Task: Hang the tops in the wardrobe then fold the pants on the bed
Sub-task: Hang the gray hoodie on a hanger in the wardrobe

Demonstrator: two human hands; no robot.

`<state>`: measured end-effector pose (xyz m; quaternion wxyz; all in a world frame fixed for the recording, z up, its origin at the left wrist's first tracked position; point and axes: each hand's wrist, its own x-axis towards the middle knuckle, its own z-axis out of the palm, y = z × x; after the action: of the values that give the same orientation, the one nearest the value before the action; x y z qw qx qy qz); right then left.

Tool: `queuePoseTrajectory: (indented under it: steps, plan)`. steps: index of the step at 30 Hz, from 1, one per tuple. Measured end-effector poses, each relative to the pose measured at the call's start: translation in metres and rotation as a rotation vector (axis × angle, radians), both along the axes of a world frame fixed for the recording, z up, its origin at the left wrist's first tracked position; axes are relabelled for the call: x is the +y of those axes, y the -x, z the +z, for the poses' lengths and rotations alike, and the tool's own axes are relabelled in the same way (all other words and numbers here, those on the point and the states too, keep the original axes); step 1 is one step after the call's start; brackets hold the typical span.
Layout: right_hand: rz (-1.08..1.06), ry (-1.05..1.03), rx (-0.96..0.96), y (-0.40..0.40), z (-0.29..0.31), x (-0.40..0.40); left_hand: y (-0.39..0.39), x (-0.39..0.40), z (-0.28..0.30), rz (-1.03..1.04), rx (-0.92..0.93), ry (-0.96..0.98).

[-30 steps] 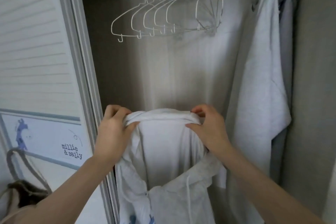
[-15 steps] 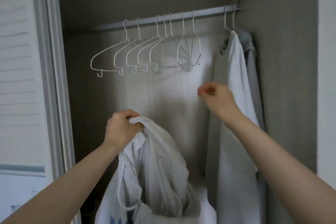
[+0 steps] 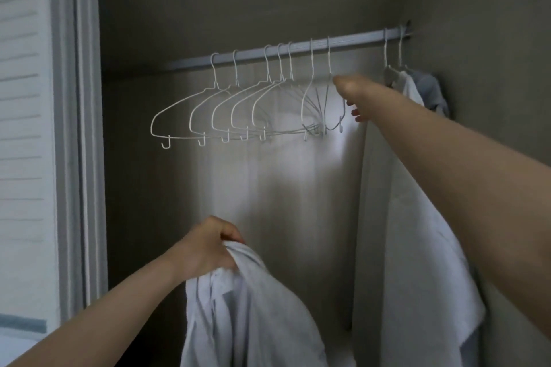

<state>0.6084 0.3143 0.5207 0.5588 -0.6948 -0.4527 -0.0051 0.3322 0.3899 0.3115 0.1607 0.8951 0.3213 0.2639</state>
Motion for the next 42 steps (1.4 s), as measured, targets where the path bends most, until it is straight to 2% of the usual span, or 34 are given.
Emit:
queuePoseTrajectory:
  steps: [2,4,16,21,26,28,33,36,39,42]
  plan:
    - [0.082,0.077,0.13,-0.007,0.0,0.009,0.001,0.001,-0.006,-0.028,0.03,0.046]
    - [0.12,0.095,0.182,-0.011,0.001,0.017,0.0,0.004,-0.01,-0.05,0.027,0.028]
    - [0.142,-0.226,0.242,0.008,0.016,0.026,0.014,0.023,-0.023,0.061,-0.161,-0.128]
    - [0.058,-0.368,0.118,0.017,0.016,0.007,0.02,0.024,-0.028,0.11,-0.217,-0.17]
    - [0.028,-0.468,-0.026,0.051,-0.04,-0.038,0.024,0.017,-0.039,0.202,-0.369,-0.194]
    - [0.042,-0.447,-0.063,0.065,-0.074,-0.062,0.025,0.016,-0.044,0.233,-0.43,-0.148]
    - [0.08,-0.299,0.004,0.089,-0.168,-0.116,0.024,0.019,-0.056,0.322,-0.608,0.2]
    - [0.213,-0.103,0.059,0.106,-0.218,-0.143,0.021,0.02,-0.065,0.352,-0.572,0.238]
    - [0.389,0.087,0.279,0.117,-0.244,-0.166,0.021,0.021,-0.073,0.372,-0.494,0.227]
    - [0.521,0.156,0.517,0.118,-0.255,-0.195,0.021,0.02,-0.087,0.389,-0.433,0.202]
